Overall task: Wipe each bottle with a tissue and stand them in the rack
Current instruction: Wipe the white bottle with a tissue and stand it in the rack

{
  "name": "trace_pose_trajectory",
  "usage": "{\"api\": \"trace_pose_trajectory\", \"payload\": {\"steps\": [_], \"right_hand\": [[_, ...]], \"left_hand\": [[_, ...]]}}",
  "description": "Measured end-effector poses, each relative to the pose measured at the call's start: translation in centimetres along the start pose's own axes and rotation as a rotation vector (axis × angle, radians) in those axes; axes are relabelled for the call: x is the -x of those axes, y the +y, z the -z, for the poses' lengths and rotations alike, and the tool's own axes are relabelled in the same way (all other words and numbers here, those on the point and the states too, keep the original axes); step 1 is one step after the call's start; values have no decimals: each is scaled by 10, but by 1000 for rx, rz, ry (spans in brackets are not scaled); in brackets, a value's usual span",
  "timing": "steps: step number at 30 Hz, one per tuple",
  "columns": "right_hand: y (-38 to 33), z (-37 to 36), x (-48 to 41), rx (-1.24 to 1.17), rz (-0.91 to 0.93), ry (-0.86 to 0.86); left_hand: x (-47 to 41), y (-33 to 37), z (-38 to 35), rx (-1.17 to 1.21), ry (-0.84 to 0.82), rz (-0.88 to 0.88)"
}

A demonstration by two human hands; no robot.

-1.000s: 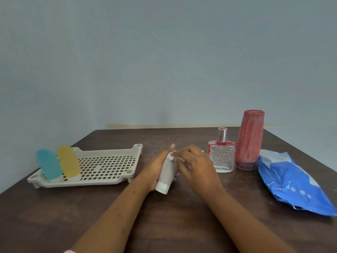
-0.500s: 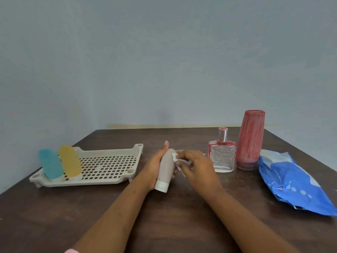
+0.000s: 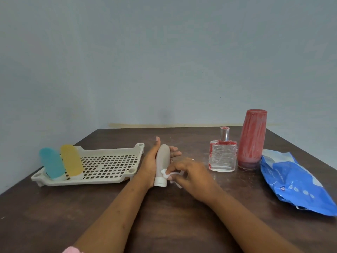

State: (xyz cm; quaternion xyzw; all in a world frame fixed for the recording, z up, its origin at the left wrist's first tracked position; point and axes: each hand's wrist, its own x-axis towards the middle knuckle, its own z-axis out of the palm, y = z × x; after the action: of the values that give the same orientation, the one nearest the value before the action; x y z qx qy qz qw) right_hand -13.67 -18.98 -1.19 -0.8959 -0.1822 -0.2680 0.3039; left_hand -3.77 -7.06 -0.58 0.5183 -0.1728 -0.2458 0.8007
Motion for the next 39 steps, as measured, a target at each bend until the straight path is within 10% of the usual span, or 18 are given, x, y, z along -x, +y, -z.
{"api": "trace_pose_trajectory", "payload": {"steps": [19,39], "right_hand": [[6,-4,-2,-412,-329,82],[17,-7,-5,-72,-250,174]], "left_hand": [[-6,-5,1,-410,576,-234],[-6,1,2,258,397,-151]]}}
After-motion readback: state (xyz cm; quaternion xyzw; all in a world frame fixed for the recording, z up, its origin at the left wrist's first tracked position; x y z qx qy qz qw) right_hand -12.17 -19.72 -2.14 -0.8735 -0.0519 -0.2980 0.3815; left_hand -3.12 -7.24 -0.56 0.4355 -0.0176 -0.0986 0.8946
